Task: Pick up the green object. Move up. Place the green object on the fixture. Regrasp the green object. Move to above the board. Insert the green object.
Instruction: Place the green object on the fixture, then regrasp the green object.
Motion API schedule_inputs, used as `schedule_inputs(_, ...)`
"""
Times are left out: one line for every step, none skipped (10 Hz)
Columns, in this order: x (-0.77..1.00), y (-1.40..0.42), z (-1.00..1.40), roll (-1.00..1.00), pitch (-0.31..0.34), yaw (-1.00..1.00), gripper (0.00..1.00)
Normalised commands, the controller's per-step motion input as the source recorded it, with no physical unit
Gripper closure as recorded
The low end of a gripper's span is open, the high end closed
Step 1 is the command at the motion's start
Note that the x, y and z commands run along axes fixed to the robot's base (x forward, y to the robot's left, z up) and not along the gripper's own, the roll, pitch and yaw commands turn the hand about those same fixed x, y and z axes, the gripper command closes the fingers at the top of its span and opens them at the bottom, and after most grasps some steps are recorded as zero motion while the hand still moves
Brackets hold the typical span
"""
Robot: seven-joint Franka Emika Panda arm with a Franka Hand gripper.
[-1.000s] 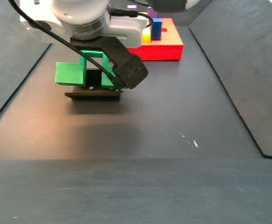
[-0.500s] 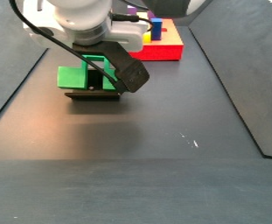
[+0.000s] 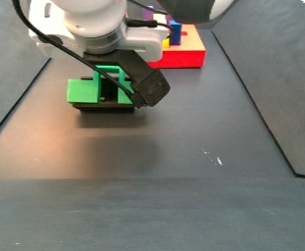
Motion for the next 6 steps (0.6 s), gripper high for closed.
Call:
schedule_inputs(0.0,0.0,0.0,0.01,0.0,0.0,1.0)
schedule_inputs(0.0,0.0,-0.01,0.13,0.0,0.0,1.0)
schedule_inputs(0.0,0.0,0.0,0.11,0.0,0.0,1.0)
schedule_inputs(0.0,0.0,0.0,0.0,0.0,0.0,0.0)
schedule_inputs(0.0,0.0,0.08,0.0,0.0,0.02,0.0)
schedule_inputs(0.0,0.0,0.21,-0.01,0.0,0.04,0.0)
